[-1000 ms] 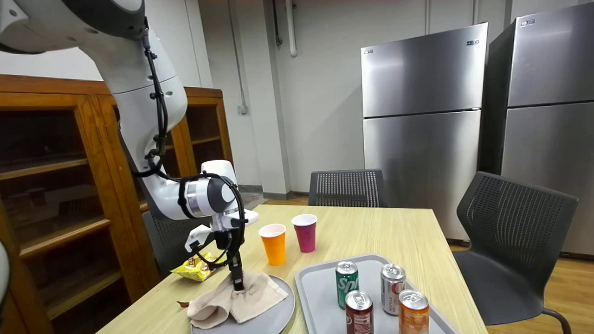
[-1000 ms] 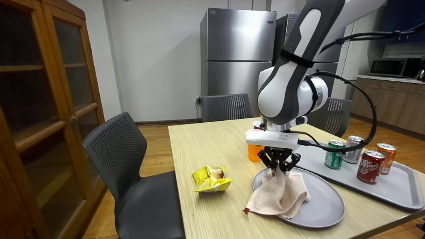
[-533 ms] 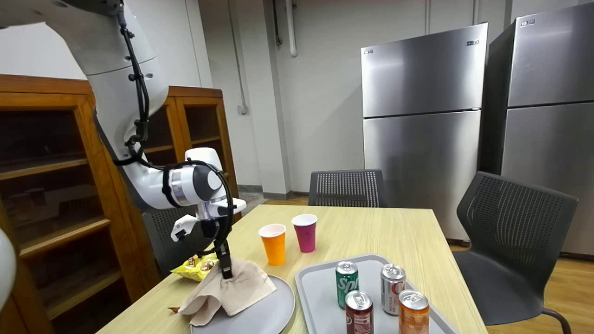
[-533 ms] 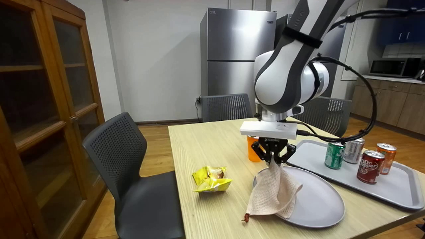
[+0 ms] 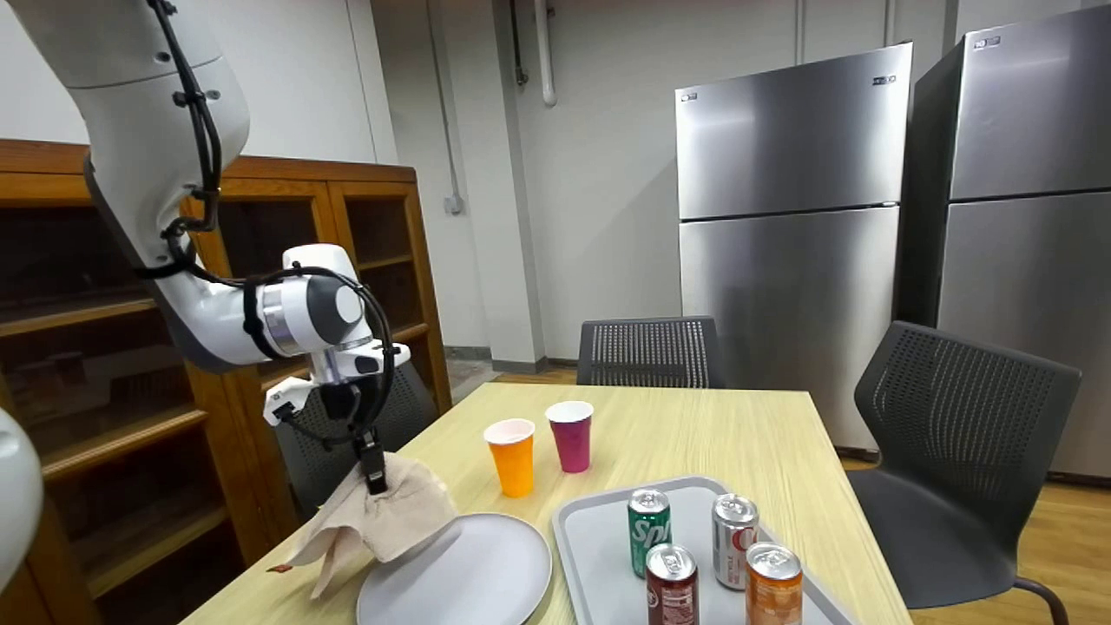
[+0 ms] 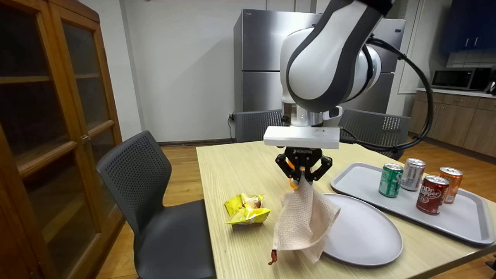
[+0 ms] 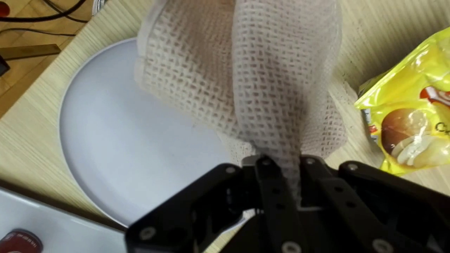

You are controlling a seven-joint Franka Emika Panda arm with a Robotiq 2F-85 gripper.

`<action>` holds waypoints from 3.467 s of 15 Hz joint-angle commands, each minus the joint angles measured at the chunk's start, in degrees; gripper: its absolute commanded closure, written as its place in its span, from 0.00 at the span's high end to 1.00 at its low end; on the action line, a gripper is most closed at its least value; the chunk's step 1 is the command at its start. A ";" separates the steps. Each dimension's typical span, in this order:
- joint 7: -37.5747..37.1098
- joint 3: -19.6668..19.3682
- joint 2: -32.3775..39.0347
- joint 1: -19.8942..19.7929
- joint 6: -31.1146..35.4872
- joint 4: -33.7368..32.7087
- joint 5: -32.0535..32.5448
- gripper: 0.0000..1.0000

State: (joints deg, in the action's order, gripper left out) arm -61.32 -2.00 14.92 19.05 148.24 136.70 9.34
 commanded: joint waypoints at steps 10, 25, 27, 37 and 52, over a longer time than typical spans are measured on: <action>-2.23 9.55 -3.52 2.13 -6.36 -0.05 1.37 0.03; -7.95 7.11 9.30 4.98 -10.40 -11.30 3.83 0.03; -8.18 6.56 10.86 5.05 -11.16 -13.04 3.55 0.03; -8.32 5.22 14.04 5.84 -14.07 -16.34 2.90 0.43; -8.24 3.24 5.62 3.17 -11.55 -11.21 3.21 1.00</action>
State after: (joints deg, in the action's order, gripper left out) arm -68.59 1.25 24.74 23.27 136.58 122.36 11.78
